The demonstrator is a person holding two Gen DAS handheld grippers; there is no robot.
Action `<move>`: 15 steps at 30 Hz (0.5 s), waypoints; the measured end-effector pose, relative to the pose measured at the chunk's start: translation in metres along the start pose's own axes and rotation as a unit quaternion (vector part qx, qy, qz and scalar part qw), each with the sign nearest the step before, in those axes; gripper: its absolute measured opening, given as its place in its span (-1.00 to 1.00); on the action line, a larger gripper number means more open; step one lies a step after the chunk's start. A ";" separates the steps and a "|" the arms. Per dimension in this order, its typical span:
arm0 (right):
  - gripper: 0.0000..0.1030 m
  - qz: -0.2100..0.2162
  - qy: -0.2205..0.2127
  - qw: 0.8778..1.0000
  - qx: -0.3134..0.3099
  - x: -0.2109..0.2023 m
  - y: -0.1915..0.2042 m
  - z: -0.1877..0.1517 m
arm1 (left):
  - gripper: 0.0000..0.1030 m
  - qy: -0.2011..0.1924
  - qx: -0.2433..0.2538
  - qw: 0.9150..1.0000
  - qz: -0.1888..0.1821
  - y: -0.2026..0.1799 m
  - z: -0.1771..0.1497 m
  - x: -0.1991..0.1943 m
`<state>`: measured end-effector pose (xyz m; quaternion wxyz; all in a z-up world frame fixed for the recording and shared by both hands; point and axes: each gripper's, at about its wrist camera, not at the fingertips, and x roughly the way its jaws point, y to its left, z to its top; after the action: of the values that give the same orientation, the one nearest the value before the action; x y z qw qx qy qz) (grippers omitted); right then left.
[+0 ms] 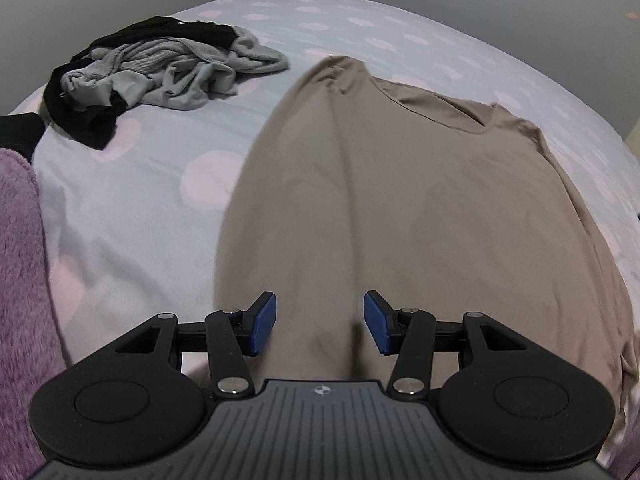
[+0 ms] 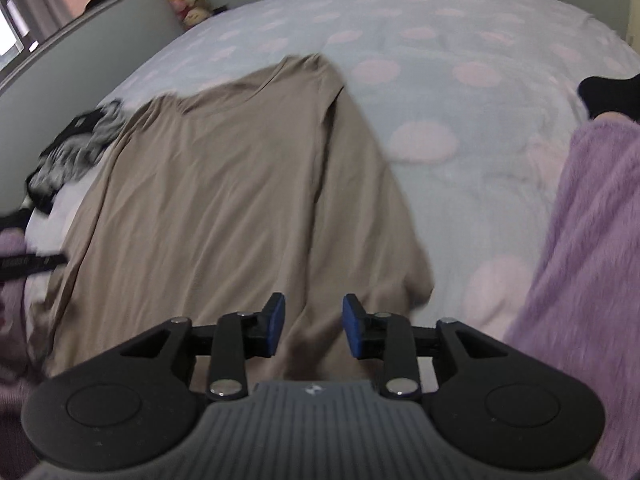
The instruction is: Fold clothes
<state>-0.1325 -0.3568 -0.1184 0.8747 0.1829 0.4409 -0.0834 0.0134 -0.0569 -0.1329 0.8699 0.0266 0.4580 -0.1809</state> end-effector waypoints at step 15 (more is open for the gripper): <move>-0.95 -0.077 -0.025 0.996 -0.021 -0.022 -0.005 0.017 | -0.09 -0.015 -0.023 1.000 -0.016 0.010 -0.005 -0.013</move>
<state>-0.1343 -0.3684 -0.0924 0.8802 0.1282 0.4329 -0.1461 0.0063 -0.0430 -0.1264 0.8742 -0.0031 0.4490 -0.1848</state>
